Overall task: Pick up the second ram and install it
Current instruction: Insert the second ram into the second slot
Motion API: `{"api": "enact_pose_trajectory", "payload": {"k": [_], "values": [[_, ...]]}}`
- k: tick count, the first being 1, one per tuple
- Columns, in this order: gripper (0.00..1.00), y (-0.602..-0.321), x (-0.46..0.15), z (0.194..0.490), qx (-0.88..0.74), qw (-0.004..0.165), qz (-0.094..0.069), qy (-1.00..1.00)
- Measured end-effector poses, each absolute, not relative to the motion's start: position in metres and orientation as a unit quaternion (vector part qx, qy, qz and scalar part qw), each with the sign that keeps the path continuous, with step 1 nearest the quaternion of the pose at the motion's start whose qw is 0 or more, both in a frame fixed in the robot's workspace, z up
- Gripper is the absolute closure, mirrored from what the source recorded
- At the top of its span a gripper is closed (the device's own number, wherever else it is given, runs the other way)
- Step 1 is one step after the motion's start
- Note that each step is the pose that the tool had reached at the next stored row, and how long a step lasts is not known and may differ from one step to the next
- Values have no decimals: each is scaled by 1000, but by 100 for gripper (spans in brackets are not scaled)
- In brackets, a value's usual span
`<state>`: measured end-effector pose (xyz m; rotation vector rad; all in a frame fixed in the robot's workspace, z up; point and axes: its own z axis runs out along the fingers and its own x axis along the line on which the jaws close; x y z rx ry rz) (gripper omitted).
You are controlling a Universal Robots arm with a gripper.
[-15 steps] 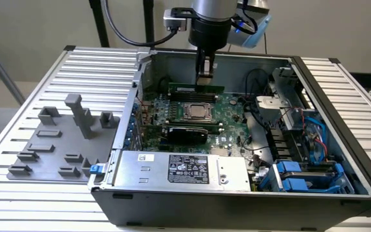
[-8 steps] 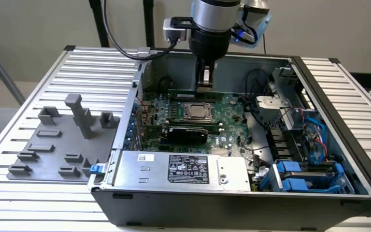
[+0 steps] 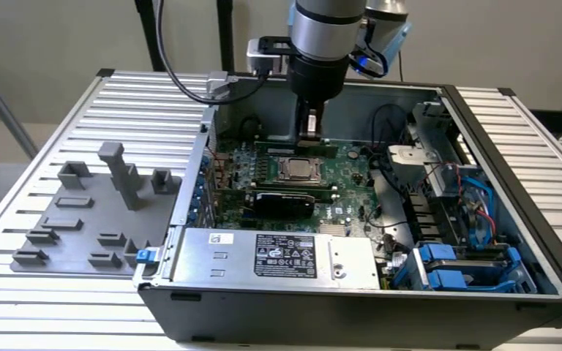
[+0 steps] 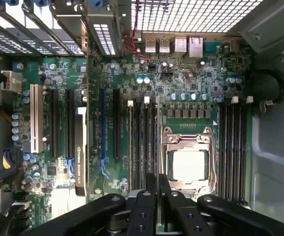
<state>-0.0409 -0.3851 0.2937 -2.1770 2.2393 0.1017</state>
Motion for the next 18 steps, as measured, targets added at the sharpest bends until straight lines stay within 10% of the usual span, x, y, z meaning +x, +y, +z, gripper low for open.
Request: {"api": "enact_pose_trajectory", "payload": {"k": [18], "values": [[100,-385,-39,261,-698,8,32,715]]}}
